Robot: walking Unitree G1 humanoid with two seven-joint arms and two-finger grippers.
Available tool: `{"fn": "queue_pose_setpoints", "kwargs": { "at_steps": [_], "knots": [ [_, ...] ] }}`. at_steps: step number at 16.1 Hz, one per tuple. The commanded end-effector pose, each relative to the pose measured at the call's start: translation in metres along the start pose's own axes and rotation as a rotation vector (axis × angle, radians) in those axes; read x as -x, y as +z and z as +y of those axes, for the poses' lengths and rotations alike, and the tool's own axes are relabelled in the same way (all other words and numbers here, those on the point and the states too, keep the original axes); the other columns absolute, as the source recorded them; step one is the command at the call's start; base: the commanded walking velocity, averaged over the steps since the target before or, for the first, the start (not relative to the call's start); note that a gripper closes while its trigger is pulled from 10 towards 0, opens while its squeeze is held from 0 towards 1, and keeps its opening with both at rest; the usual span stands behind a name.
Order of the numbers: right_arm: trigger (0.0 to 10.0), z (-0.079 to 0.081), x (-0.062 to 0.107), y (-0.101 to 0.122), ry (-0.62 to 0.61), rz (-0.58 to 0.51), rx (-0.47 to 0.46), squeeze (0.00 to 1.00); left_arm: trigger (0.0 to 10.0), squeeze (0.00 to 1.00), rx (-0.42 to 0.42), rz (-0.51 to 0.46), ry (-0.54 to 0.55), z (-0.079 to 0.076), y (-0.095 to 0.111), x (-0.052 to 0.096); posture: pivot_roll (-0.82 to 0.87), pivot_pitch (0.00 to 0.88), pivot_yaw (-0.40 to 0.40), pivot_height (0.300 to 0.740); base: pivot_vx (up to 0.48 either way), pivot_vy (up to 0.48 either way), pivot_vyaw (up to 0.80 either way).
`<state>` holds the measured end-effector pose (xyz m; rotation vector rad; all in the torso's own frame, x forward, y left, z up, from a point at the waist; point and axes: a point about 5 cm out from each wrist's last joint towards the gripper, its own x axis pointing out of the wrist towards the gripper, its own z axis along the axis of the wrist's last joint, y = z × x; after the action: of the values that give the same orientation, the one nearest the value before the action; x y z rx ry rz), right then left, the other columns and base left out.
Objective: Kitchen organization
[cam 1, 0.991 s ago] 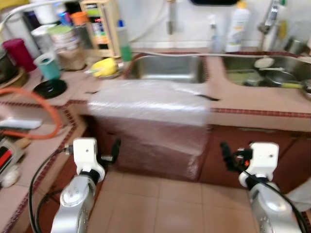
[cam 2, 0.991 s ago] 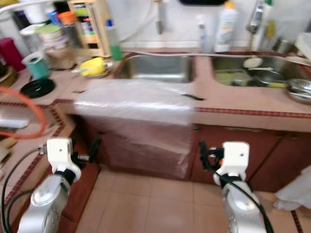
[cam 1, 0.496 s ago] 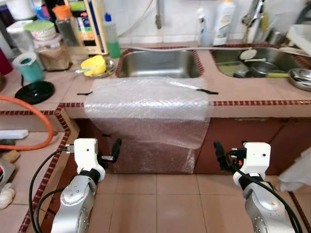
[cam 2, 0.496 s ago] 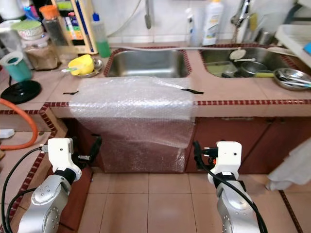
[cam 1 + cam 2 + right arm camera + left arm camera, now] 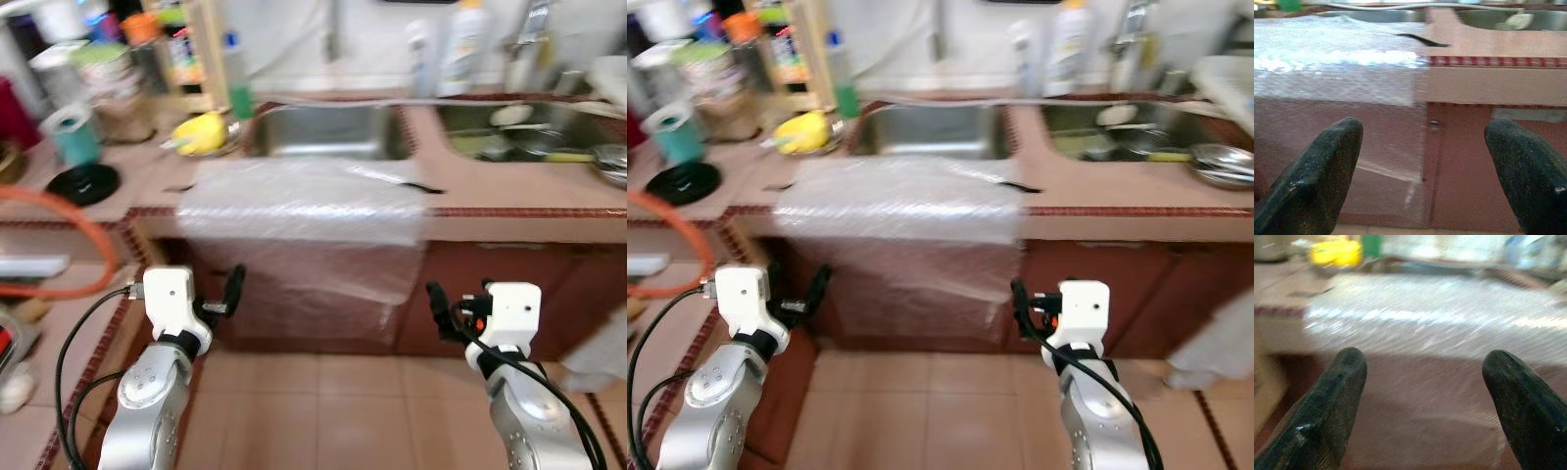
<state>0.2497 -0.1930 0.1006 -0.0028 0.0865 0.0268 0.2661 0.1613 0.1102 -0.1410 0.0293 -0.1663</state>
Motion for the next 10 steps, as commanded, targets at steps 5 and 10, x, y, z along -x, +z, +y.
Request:
{"fn": "queue_pose_setpoints", "kwargs": {
  "at_steps": [5, 10],
  "knots": [
    [10.0, 0.0035, -0.0011, 0.0041, 0.016, -0.02, 0.023, 0.0, 10.0, 0.0, -0.01, -0.053, -0.039, -0.0101, 0.016, -0.0052, 0.01, 0.0, 0.072, 0.74, 0.0, 0.0, -0.78],
    [10.0, 0.0045, -0.001, 0.0033, 0.019, -0.016, 0.02, 0.0, 10.0, 0.0, 0.034, -0.021, 0.007, -0.0054, 0.012, -0.0028, 0.02, 0.0, 0.072, 0.74, 0.0, 0.0, -0.78]
  ]
}}
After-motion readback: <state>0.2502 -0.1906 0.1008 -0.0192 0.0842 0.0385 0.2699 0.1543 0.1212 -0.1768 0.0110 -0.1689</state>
